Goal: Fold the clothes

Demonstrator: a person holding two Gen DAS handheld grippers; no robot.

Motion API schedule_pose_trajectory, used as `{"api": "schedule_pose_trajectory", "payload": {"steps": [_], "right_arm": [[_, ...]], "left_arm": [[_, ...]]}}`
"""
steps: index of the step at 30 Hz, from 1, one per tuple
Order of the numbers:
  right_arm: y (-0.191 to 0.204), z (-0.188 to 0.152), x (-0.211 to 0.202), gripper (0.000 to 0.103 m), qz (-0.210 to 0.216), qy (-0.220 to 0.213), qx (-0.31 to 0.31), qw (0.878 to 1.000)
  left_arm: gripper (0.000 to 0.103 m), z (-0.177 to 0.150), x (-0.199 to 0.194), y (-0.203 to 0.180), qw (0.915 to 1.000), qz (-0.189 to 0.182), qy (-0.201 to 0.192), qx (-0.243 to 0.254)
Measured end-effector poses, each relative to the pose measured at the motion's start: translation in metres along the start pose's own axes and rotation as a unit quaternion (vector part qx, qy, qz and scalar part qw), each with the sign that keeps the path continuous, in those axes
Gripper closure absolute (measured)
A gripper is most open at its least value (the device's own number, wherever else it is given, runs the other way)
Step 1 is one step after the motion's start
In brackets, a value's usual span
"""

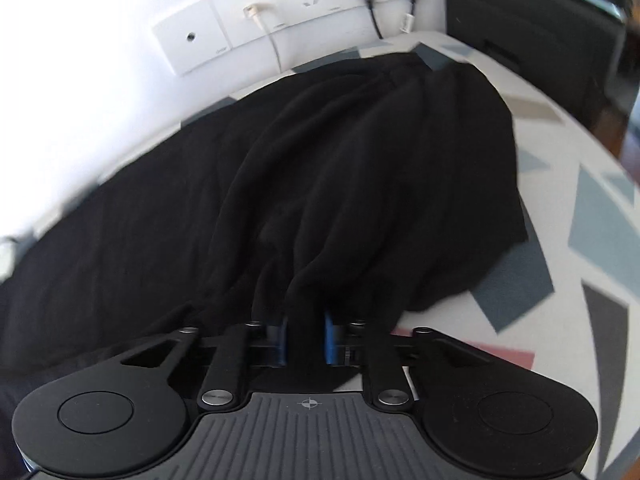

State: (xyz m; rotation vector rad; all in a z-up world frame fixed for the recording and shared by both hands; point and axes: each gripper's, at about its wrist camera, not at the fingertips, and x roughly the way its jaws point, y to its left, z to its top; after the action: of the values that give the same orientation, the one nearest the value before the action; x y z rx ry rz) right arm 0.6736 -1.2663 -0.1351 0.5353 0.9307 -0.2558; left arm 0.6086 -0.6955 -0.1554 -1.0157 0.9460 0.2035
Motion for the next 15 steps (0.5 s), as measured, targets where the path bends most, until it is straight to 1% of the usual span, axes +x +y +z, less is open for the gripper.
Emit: {"api": "schedule_pose_trajectory", "payload": {"steps": [1, 2, 5, 9, 10, 11, 12, 13, 14, 15], "right_arm": [[0.0, 0.0, 0.002, 0.093, -0.005, 0.002, 0.001, 1.0], [-0.005, -0.005, -0.003, 0.094, -0.004, 0.003, -0.002, 1.0], [-0.02, -0.02, -0.019, 0.094, -0.002, 0.008, -0.004, 1.0], [-0.037, -0.033, -0.026, 0.093, 0.003, 0.028, 0.017, 0.999], [-0.042, -0.034, -0.027, 0.092, 0.007, 0.035, 0.024, 0.999], [-0.046, -0.033, -0.026, 0.087, 0.011, 0.045, 0.031, 0.998], [-0.051, -0.031, -0.025, 0.083, 0.015, 0.056, 0.037, 0.998], [-0.055, -0.027, -0.025, 0.071, 0.014, 0.057, 0.04, 0.997], [-0.058, -0.023, -0.026, 0.062, 0.012, 0.057, 0.044, 0.997], [-0.061, -0.019, -0.028, 0.06, 0.015, 0.051, 0.044, 0.998]], "left_arm": [[0.028, 0.001, 0.004, 0.002, 1.0, 0.002, 0.003, -0.007], [0.028, 0.001, 0.006, 0.002, 1.0, 0.006, 0.002, -0.004], [0.029, 0.001, 0.011, 0.0, 0.9996, 0.02, -0.006, 0.018], [0.029, 0.003, 0.018, 0.002, 0.9995, 0.019, -0.015, 0.023], [0.029, 0.003, 0.019, 0.003, 0.9995, 0.017, -0.018, 0.021], [0.031, 0.003, 0.02, 0.003, 0.9994, 0.018, -0.022, 0.021], [0.045, 0.003, 0.021, 0.002, 0.9991, 0.024, -0.027, 0.022], [0.067, 0.002, 0.021, 0.001, 0.9986, 0.037, -0.029, 0.024], [0.075, 0.002, 0.022, 0.001, 0.998, 0.05, -0.028, 0.024], [0.084, 0.001, 0.022, 0.003, 0.9979, 0.055, -0.029, 0.018]]}}
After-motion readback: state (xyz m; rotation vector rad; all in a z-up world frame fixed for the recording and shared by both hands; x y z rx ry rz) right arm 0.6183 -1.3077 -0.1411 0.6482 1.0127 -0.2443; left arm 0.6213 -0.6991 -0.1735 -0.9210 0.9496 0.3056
